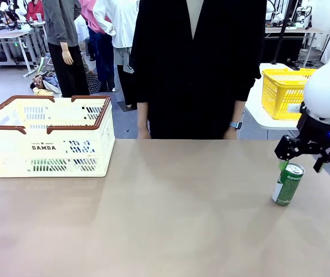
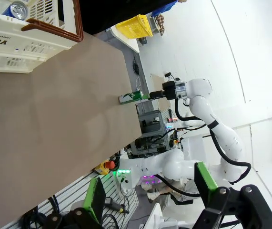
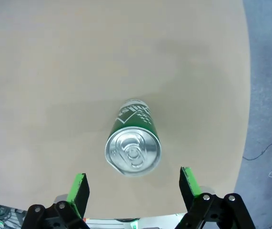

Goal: Place the drinks into the Shopping basket.
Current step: Pick up one drink and place it into the Shopping basket.

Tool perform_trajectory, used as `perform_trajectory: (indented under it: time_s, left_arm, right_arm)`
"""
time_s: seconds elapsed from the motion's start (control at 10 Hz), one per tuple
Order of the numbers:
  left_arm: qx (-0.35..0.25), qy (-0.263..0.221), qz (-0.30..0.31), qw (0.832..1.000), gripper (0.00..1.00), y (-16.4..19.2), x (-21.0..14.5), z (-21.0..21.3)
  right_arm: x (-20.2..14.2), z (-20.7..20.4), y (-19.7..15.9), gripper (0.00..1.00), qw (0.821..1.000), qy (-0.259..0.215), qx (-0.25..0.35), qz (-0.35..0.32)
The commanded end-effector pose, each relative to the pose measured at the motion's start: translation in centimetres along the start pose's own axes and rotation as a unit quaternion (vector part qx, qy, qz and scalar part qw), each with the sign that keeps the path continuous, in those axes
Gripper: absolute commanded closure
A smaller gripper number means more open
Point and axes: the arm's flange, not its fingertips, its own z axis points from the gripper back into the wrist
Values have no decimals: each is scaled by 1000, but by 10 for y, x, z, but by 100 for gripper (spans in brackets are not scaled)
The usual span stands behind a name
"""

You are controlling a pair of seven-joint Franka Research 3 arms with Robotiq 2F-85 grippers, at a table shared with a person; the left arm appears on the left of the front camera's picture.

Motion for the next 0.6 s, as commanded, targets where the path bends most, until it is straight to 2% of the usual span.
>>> perform_trajectory:
  time_s: [0.0, 0.2, 0.5]
  left_arm:
    - [-11, -1, -7, 1000, 0, -1, 0, 1]
    - [-11, -1, -7, 1000, 0, -1, 0, 1]
    - [-11, -1, -7, 1000, 0, -1, 0, 1]
  right_arm:
    - [6, -22, -2, 0, 1000, -13, 23, -3]
    - [8, -39, -1, 0, 1000, -1, 17, 11]
    - [9, -44, 1, 0, 1000, -8, 14, 16]
